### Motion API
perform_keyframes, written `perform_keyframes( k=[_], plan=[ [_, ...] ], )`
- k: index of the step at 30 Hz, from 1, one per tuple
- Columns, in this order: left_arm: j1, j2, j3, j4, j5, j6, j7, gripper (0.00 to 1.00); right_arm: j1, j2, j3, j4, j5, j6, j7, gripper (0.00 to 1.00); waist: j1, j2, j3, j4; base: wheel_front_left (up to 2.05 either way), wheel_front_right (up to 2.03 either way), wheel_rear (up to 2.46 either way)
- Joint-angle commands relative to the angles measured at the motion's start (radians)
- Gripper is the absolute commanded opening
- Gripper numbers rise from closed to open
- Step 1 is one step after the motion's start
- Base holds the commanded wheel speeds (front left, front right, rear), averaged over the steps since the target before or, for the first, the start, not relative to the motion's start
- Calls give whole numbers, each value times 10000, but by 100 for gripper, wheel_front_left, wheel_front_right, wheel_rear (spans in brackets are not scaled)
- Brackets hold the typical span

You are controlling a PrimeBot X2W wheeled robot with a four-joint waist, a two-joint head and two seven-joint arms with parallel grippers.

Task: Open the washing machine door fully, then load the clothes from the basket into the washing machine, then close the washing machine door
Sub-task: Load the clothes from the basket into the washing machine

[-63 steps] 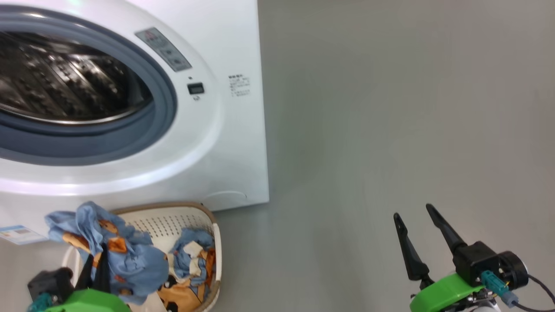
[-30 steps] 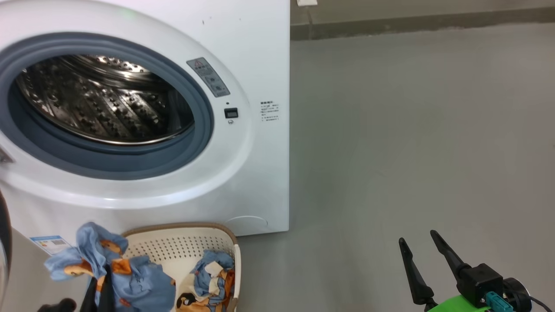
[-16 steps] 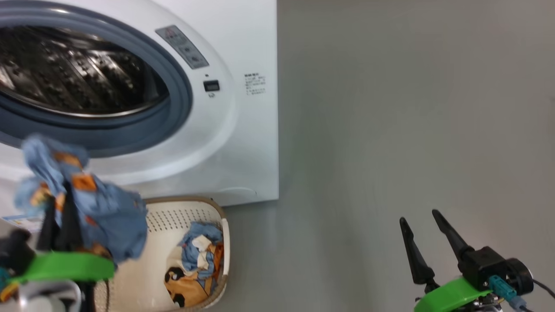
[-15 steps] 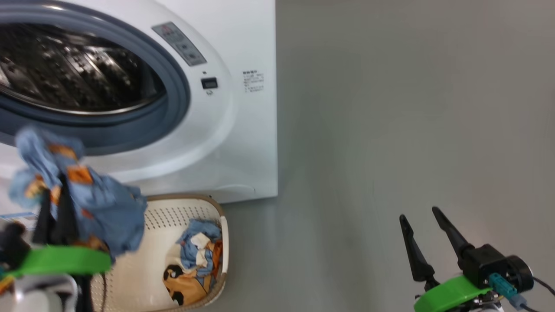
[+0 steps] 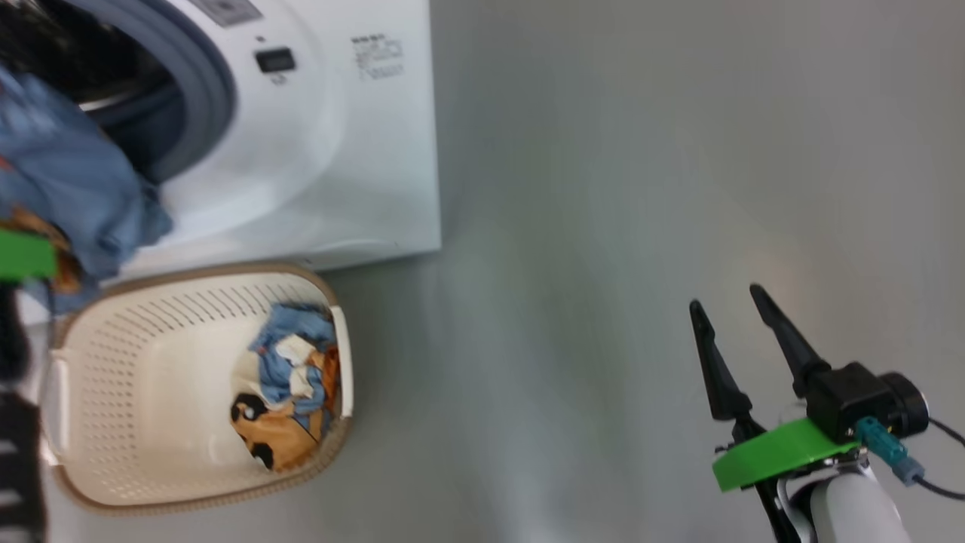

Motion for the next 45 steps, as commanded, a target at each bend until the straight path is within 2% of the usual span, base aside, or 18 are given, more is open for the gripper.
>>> perform_keyframes(
  k=[1, 9, 16, 24, 29, 35, 45],
  plan=[
    [-399, 584, 215, -106, -132, -25, -59, 0, -151, -41, 289, -279, 61, 16, -118, 100, 0, 0, 1117, -614, 0, 0, 0],
    [-2785, 2144, -422, 1468, -595, -26, 63, 0, -652, -41, 391, -452, 442, 16, -118, 100, 0, 0, 2536, -1252, 0, 0, 0],
    [-4968, 3327, -1222, 2694, -1141, -26, 300, 0, -951, -41, 480, -547, 759, 16, -118, 100, 0, 0, 3366, -1615, 0, 0, 0],
    [-7155, 4240, -2131, 4087, -1362, -26, 370, 0, -1156, -41, 739, -558, 966, 16, -118, 100, 0, 0, 3785, -1996, 0, 0, 0],
    [-8519, 4553, -2474, 4897, -1354, -26, 326, 0, -1159, -41, 829, -586, 1028, 16, -118, 100, 0, 0, 3924, -2142, 0, 0, 0],
    [-9866, 4711, -2336, 5531, -1148, 79, 9, 0, -1192, -41, 923, -605, 1070, 16, -118, 100, 0, 0, 4050, -2195, 0, 0, 0],
    [-9811, 4361, -2687, 6325, -843, 10, -56, 0, -1317, -41, 1014, -568, 1089, 16, -118, 100, 0, 0, 4128, -2132, 0, 0, 0]
  ],
)
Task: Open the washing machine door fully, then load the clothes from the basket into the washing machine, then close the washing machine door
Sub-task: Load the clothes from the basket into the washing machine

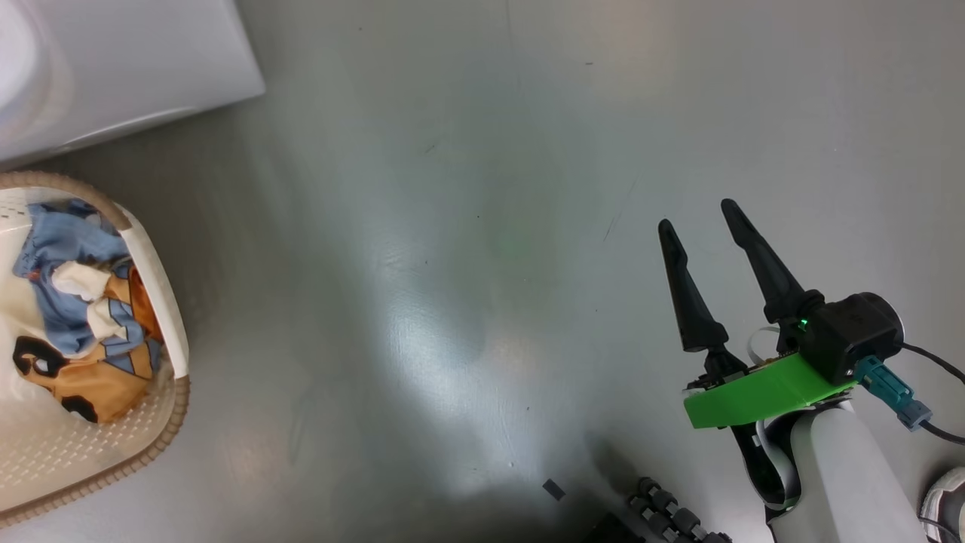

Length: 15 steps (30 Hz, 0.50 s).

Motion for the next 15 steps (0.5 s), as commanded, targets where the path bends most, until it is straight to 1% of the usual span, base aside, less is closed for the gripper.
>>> perform_keyframes(
  k=[1, 8, 9, 10, 15],
  plan=[
    [194, 395, -104, -60, 105, -40, -47, 0, 123, -43, 181, -195, 71, 16, -118, 100, 0, 0, 17, 0, 0, 0, 0],
    [-26, 348, -483, 881, 166, -58, -49, 0, 54, -43, 191, -177, 100, 16, -118, 100, 0, 0, 62, -36, 0, 0, 0],
    [-82, 358, -516, 968, 179, -59, -49, 36, 46, -43, 200, -172, 113, 16, -118, 100, 0, 0, 59, -39, 0, 0, 0],
    [-122, 352, -526, 1062, 157, -60, -45, 100, 37, -43, 209, -168, 125, 16, -118, 100, 0, 0, 52, -42, 0, 0, 0],
    [-245, 372, -675, 1351, 127, -65, -45, 100, -4, -43, 207, -131, 147, 16, -118, 100, 0, 0, -18, -25, 0, 0, 0]
  ],
)
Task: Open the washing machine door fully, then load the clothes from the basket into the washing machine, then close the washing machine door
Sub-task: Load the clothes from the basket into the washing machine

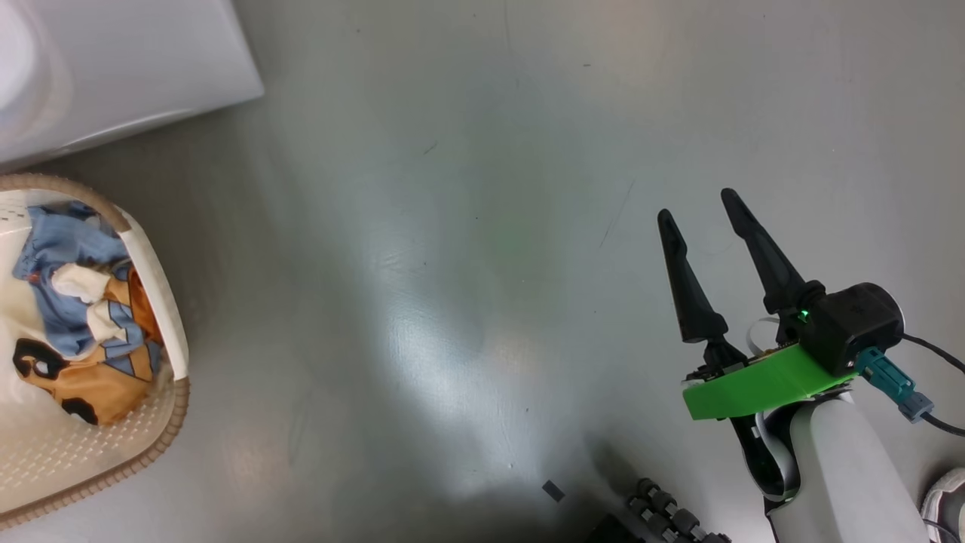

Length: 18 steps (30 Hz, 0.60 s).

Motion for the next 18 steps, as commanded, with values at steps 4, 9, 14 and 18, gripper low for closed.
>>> perform_keyframes(
  k=[4, 9, 14, 18],
  plan=[
    [-72, 489, -124, -185, -52, -24, -50, 100, 165, -45, 157, -126, 86, 16, -118, 100, 0, 0, -126, 79, 0, 0, 0],
    [454, 295, -187, -457, -307, -25, -51, 100, 150, -45, 47, -120, -51, 16, -118, 100, 0, 0, -389, 290, 0, 0, 0],
    [1494, 8, -315, -976, -718, -26, -52, 100, 158, -45, -96, -96, -304, 16, -118, 100, 0, 0, -843, 624, 0, 0, 0],
    [2329, -182, -457, -1288, -1010, -26, -52, 100, 221, -45, -191, -55, -496, 16, -118, 100, 0, 0, -1259, 875, 0, 0, 0]
  ],
)
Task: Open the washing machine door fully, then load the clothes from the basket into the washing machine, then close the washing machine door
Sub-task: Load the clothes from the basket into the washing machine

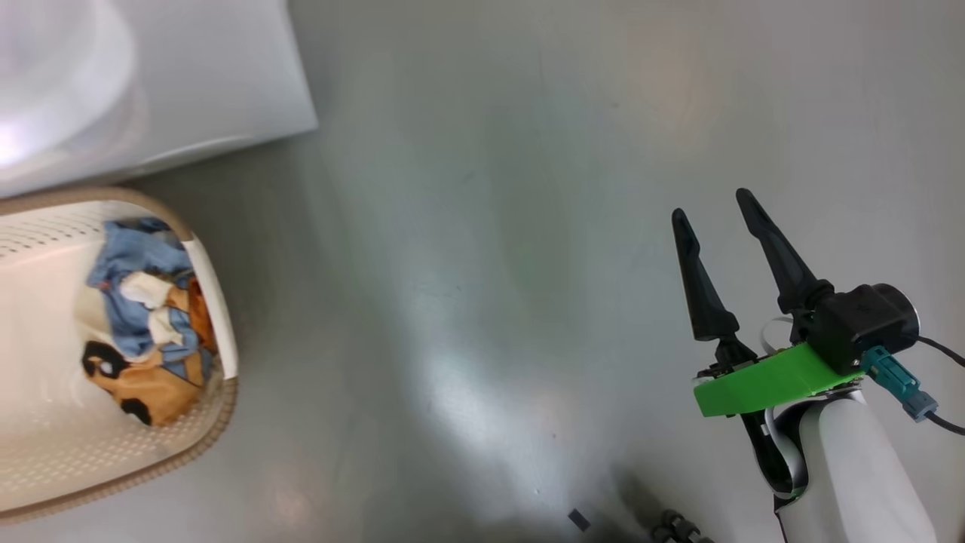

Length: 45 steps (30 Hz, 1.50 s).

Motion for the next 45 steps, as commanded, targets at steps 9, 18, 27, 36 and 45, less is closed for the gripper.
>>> perform_keyframes(
  k=[9, 18, 27, 36, 45],
  plan=[
    [2045, 187, -132, -816, -613, -26, -50, 100, 464, -39, -37, -42, -472, 16, -118, 100, 0, 0, -1438, 791, 0, 0, 0],
    [4780, -477, 8, -1979, -547, 38, -51, 100, 938, -39, -261, 137, -770, 16, -118, 100, 0, 0, -3195, 1492, 0, 0, 0],
    [7613, -1358, 539, -3970, 255, 199, -51, 100, 1568, -39, -325, 331, -846, 16, -118, 100, 0, 0, -4670, 2110, 0, 0, 0],
    [10460, -2082, 1001, -6193, 969, 751, -51, 100, 2327, -39, -491, 377, -888, 16, -118, 100, 0, 0, -5935, 2537, 0, 0, 0],
    [12570, -3025, 1472, -7639, 1352, 1246, -51, 100, 3034, -39, -598, 417, -756, 16, -118, 100, 0, 0, -7121, 2778, 0, 0, 0]
  ],
)
